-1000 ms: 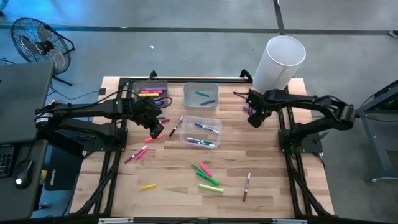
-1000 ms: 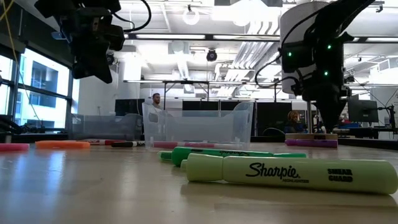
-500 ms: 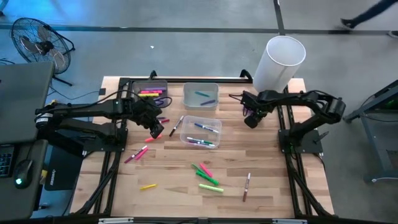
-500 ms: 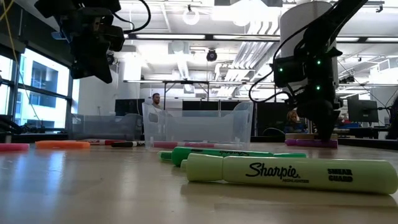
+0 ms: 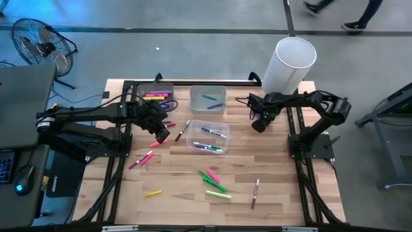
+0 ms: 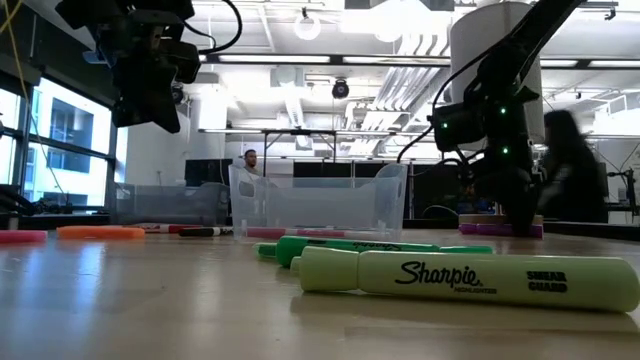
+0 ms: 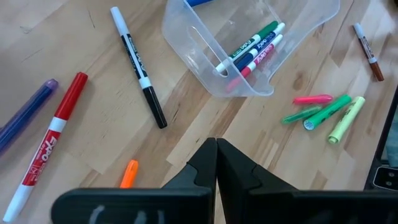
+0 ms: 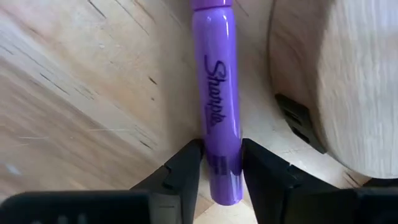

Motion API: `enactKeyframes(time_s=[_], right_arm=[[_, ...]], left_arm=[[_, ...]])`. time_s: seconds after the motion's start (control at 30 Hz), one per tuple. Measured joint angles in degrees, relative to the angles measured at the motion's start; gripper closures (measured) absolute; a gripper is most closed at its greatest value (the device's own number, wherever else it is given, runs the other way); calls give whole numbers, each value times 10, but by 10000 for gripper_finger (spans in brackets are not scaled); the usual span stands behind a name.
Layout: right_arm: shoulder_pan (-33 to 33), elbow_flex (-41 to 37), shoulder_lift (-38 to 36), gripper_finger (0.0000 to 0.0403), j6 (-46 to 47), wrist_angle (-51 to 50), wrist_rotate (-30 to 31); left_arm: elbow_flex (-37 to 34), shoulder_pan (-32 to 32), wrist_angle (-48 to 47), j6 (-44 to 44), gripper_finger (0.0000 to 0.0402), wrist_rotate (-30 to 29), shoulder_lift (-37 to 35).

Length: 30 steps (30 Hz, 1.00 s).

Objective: Pick & Place Markers
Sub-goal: Put the purple highlighter into the black bin

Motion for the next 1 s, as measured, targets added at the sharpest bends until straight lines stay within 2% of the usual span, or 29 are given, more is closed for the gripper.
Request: enactKeyframes(time_s=[0.2, 0.4, 0.53, 0.77, 0.87, 1.0], right_arm=[[28, -3, -25, 349, 24, -12, -1], [80, -5, -57, 349, 82, -36, -57], [133, -5, -83, 349, 135, -33, -68], [233, -5, -172, 348, 260, 5, -37], [273, -5, -221, 349, 297, 76, -9], [324, -4, -274, 349, 284, 231, 52]], left_arm=[[0, 0, 2, 0, 399, 3, 0], [0, 0, 34, 7, 383, 16, 0], [0, 0, 54, 21, 342, 35, 1], [1, 0, 131, 21, 235, 26, 40], [0, 0, 189, 30, 194, 5, 71], [0, 0, 348, 63, 167, 5, 109]])
